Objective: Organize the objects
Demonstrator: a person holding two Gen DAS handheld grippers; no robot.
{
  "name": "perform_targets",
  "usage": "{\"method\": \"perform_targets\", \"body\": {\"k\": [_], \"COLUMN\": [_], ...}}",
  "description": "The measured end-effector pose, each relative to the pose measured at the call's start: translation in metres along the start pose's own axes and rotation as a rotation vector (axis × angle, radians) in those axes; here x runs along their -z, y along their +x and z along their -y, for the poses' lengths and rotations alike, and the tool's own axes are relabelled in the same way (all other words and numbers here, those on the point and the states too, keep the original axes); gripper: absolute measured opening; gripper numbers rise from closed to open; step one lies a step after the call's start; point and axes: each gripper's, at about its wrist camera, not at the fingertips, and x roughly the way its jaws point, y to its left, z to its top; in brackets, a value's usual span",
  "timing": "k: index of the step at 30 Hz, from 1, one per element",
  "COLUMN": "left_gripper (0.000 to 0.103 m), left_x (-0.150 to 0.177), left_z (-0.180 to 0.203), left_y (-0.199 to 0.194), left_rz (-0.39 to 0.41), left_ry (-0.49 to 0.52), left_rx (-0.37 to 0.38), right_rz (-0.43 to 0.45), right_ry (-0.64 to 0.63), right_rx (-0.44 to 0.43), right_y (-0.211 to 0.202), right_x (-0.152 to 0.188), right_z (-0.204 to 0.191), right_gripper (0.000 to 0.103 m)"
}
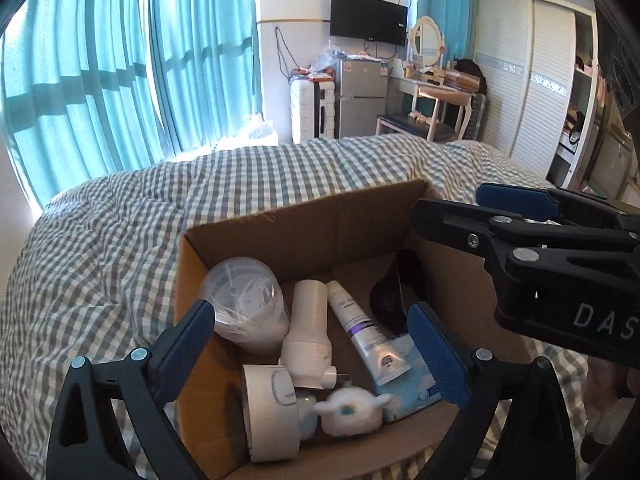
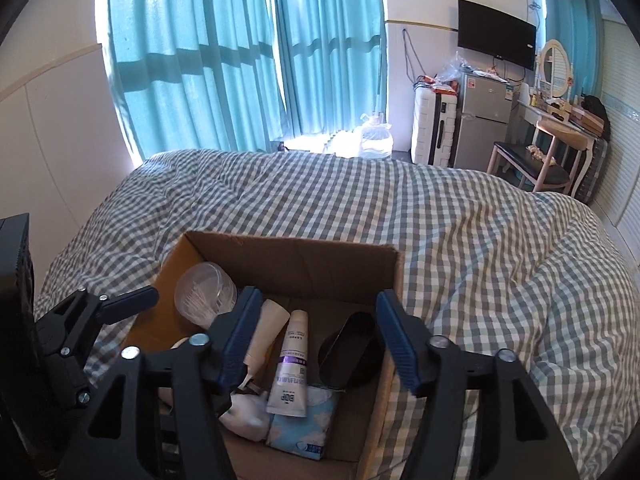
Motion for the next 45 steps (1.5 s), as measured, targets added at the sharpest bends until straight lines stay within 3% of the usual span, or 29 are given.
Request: {"method": "perform_targets", "body": {"k": [9,16,23,29,37,45], "left_gripper": [0.102,0.103,0.103,0.103,0.103,0.103], "left_x": [-0.022,-0.032,-0.026,-0.003,0.037,0.091], "left_z": [0.003,-0.001,0.005,0.01,0.002,-0.008], "left_y": [-0.075,-0.139,-0.205,-0.245,-0.276,-0.249], "left_rz": [0.094,0.181,0.264,0.291,0.342,0.297], "left_ry": [-0.049,-0.047,-0.041,-0.049,-0.114,-0.152], "left_rx": [-0.01,-0.073,-0.115,-0.123,-0.108,-0.188], "right_rz": [0.11,0.221,0.286,0.343,0.462,0.431], "right_ry": [0.028,0.024,0.003,0.019,0.073,0.035], "right_rx": [0.04,0.061,0.089,0.093,0.14,0.187], "right_y": [-0.085,-0.167,-0.231,-0.277,-0.3,-0.263], "right_x": [-0.019,-0.026,-0.009,0.027,0.086,0.122], "right_z": [-0.001,-0.008,-0.027,-0.038,-0.044,-0.047], "right_gripper": [0.076,0.087,0.09,0.095,0.101,0.101]}}
